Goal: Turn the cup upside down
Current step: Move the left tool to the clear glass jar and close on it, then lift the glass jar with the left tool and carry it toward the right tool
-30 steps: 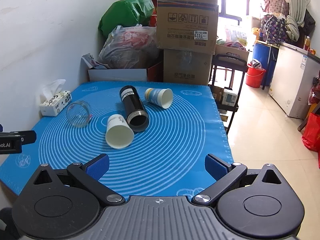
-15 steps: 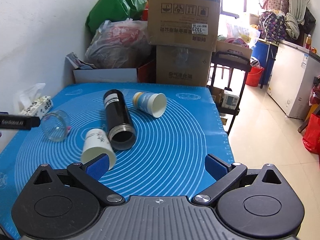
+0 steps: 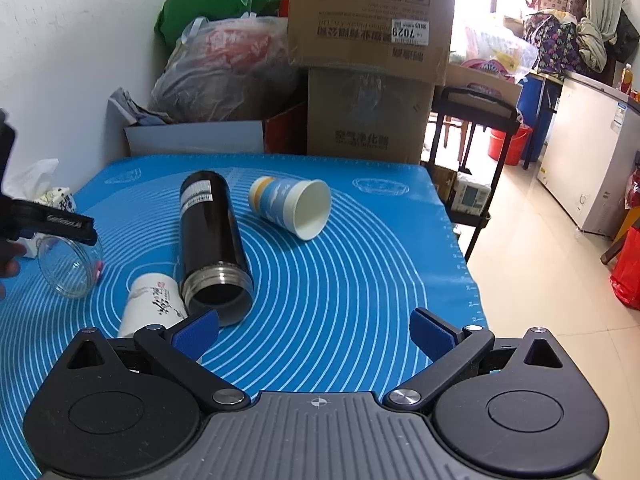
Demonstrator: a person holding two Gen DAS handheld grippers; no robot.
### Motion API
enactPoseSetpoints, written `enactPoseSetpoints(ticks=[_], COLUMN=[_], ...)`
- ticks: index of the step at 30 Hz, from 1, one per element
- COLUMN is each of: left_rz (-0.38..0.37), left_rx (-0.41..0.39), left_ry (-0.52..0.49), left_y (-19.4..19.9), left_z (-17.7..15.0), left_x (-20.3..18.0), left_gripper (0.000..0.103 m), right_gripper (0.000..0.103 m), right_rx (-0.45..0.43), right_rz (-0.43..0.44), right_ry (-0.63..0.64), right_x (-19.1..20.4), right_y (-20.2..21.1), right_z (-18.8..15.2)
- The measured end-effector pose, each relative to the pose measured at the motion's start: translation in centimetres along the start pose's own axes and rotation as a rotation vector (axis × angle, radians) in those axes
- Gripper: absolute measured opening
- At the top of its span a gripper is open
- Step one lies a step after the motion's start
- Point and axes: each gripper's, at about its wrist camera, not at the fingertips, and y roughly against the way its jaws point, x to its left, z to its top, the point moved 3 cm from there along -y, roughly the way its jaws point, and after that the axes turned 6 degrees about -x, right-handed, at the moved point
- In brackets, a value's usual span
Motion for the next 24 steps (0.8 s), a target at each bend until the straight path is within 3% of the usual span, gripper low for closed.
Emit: enactPoseSetpoints(ticks=[3, 5, 7, 17, 24], left_rz=[-0.002, -0.035, -0.056, -0.059, -0.116], left_rx=[0.064, 0.107, 0.149, 0.135, 0.091], left_ry=[-0.005, 0.008, 0.041, 0.028, 0.034], left_y=[-1.6, -2.4, -2.8, -1.2, 4.7], left_z=[0.0, -0.2, -0.4, -1.3, -3.3], left_x=[-0.2, -0.3, -0.2, -0.3, -0.7], left_gripper=[0.101, 0.088, 0.084, 0.082, 0.082], right_gripper=[0.103, 0.103, 0.103, 0.103, 0.103], right_rx=[0.02, 0.026, 0.028, 0.033, 0.03], right_rz=[0.003, 0.002, 0.002, -0.003, 0.005], right_ry=[0.0, 0.001, -0.003, -0.017, -0.009], right_x=[0.0, 0.0, -0.2, -0.9, -0.6], right_y=[-0.6, -0.9, -1.0, -0.4, 1.6], right_z=[-0.4, -0.6, -0.7, -1.1, -1.7])
